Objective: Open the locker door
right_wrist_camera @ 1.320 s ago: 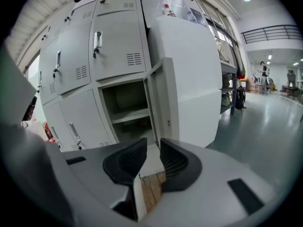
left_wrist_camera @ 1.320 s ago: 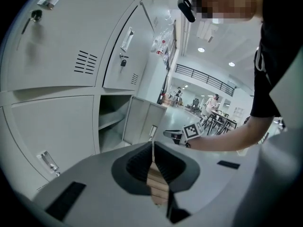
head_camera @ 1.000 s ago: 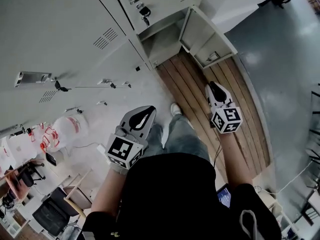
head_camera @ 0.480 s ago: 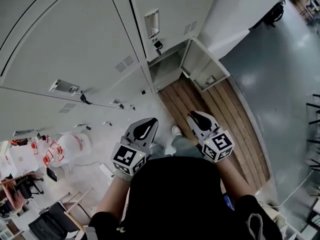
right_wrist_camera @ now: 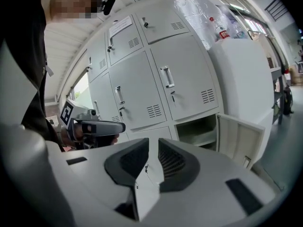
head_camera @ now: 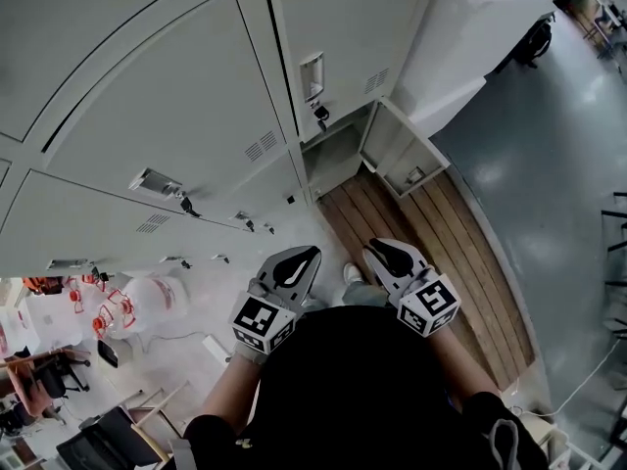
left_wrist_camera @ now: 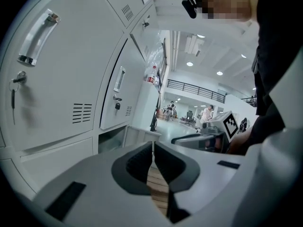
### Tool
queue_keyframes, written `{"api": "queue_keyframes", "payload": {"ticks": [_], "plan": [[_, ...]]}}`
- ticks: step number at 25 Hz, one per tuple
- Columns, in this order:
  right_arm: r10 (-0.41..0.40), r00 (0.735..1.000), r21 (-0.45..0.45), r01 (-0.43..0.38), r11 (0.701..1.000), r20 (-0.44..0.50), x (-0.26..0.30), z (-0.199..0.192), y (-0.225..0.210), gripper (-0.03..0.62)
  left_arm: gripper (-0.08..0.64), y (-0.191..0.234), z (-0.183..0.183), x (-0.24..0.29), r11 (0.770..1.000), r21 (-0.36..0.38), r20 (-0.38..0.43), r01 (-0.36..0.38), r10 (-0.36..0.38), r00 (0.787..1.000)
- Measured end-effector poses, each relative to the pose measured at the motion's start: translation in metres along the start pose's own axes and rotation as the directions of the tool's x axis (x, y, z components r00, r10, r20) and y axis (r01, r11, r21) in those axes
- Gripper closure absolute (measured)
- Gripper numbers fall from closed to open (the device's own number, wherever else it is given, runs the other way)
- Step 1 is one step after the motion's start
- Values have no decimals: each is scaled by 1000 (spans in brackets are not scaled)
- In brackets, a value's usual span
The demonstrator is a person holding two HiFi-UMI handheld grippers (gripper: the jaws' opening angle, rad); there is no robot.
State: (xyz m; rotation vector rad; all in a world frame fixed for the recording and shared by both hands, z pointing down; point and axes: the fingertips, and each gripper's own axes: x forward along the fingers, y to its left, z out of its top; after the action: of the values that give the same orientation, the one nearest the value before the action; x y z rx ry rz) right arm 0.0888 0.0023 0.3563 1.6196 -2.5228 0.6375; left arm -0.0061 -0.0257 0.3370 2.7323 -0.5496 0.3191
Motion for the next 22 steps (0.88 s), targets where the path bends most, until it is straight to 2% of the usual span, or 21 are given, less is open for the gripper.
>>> {"api": "queue_keyframes", "payload": {"ticks": [11,22], "plan": [[51,999,-46,-50,998,15,3,2,21,515,531,-1,15,-8,999,34,30,-3,2,1000],[62,995,-63,-56,996,85,-3,15,24,520,531,-2,23,-6,999,39,59,18,-21,998]]}}
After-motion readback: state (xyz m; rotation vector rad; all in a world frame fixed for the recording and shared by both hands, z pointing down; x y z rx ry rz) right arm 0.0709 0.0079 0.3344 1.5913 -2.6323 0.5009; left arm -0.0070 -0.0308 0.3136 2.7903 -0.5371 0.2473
